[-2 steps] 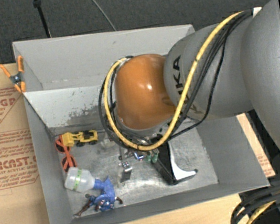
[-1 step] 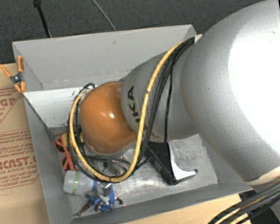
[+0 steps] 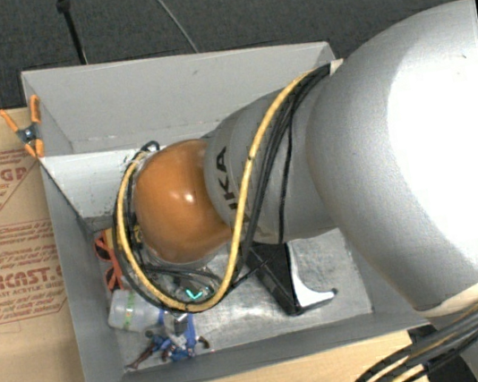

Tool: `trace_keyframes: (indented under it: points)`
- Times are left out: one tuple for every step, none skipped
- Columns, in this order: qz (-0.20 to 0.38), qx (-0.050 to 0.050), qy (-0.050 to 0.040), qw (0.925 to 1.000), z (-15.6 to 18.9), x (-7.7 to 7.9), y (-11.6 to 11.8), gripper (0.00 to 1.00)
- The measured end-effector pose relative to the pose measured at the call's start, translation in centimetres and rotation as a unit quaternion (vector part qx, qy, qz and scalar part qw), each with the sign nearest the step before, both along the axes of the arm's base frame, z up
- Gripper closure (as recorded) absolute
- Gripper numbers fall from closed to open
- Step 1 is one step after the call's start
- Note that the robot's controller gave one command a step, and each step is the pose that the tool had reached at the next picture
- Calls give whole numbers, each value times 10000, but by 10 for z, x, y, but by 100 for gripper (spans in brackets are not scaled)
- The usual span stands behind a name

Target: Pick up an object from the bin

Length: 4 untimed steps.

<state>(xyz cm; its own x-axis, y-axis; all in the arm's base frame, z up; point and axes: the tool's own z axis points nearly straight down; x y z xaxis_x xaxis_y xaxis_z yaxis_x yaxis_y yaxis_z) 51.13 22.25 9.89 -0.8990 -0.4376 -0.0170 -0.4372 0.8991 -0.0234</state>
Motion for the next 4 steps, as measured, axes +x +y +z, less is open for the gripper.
trace_keyframes:
  points:
    - [10,-1,6,10000,0,0,1,0]
    - [2,42,7,10000,2,-2,-3,0]
    - [9,39,25,10000,2,-3,-3,0]
    - [-286,61,135,9995,-13,-18,3,0]
